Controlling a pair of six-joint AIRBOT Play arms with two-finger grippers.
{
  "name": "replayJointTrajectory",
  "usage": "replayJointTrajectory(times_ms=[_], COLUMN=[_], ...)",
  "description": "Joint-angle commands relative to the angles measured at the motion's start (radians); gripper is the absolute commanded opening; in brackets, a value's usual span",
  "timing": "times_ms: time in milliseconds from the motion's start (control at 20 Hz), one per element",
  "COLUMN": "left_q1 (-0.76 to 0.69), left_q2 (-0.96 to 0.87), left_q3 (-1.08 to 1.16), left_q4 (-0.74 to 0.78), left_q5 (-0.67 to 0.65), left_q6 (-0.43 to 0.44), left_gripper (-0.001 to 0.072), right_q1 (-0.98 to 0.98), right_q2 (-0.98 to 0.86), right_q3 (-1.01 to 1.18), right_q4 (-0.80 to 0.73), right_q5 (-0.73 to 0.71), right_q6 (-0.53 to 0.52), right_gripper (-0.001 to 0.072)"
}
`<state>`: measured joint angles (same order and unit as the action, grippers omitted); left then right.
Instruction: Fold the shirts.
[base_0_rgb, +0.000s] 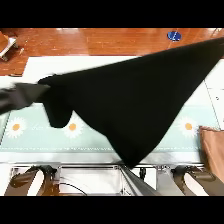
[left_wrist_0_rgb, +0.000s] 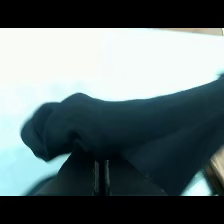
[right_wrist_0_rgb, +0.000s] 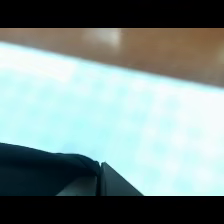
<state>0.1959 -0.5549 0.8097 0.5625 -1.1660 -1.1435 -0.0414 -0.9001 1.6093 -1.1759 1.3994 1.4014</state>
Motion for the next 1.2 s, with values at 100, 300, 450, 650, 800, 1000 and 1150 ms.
replayJointTrajectory(times_ms=[100, 300, 450, 650, 800, 1000, 1150], left_q1=[-0.232, -0.322, -0.339, -0.276, -0.073, 0.151, 0.123], left_q2=[-0.198, -0.444, -0.618, -0.716, -0.690, -0.694, -0.763], left_q3=[-0.298, -0.258, -0.185, -0.019, 0.118, 0.103, 0.057], left_q4=[-0.008, -0.013, -0.026, 0.011, 0.167, 0.163, 0.150], left_q5=[0.495, 0.705, 0.698, 0.444, 0.221, 0.096, 0.048], left_q6=[0.016, 0.035, 0.030, 0.005, -0.021, -0.047, -0.002], left_gripper=[0.0020, 0.0020, 0.0093, 0.0509, 0.0508, 0.0508, 0.0508], right_q1=[0.000, 0.000, 0.000, -0.028, -0.142, -0.297, -0.305], right_q2=[-0.351, -0.645, -0.826, -0.890, -0.807, -0.517, -0.302], right_q3=[-0.083, 0.022, 0.126, 0.153, 0.141, -0.312, -0.748], right_q4=[0.164, 0.271, 0.322, 0.310, 0.142, 0.098, 0.159], right_q5=[-0.208, -0.305, -0.311, -0.201, 0.039, -0.068, -0.139], right_q6=[-0.056, -0.056, -0.019, -0.003, -0.028, -0.009, -0.044], right_gripper=[0.0028, 0.0028, 0.0102, 0.0409, 0.0405, 0.0404, 0.0404])
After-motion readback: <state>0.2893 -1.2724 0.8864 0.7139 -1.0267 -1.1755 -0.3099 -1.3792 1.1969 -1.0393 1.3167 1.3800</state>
